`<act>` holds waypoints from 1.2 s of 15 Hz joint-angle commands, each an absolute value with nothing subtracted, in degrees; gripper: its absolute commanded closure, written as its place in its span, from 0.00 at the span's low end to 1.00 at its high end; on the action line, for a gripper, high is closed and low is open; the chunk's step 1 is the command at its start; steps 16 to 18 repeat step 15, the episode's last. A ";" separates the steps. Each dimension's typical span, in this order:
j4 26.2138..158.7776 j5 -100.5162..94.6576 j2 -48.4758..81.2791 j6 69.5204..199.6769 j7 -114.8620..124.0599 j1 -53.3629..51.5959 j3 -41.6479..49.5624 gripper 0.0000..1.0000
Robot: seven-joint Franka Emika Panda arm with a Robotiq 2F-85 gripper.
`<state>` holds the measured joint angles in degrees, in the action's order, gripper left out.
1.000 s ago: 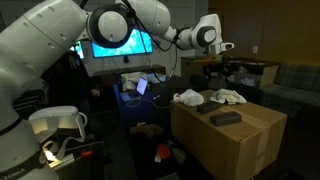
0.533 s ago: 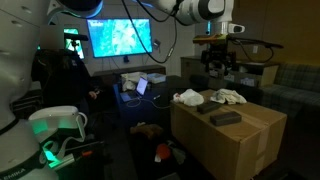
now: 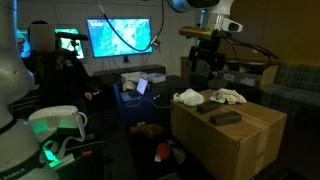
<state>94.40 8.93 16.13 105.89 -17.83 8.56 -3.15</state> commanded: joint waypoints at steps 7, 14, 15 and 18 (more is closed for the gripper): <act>128.01 10.92 -3.78 128.72 -27.52 7.49 1.17 0.00; 136.39 10.11 -6.08 135.92 -28.70 6.08 3.33 0.00; 136.83 10.08 -6.54 136.16 -28.72 5.99 3.38 0.00; 136.83 10.08 -6.54 136.16 -28.72 5.99 3.38 0.00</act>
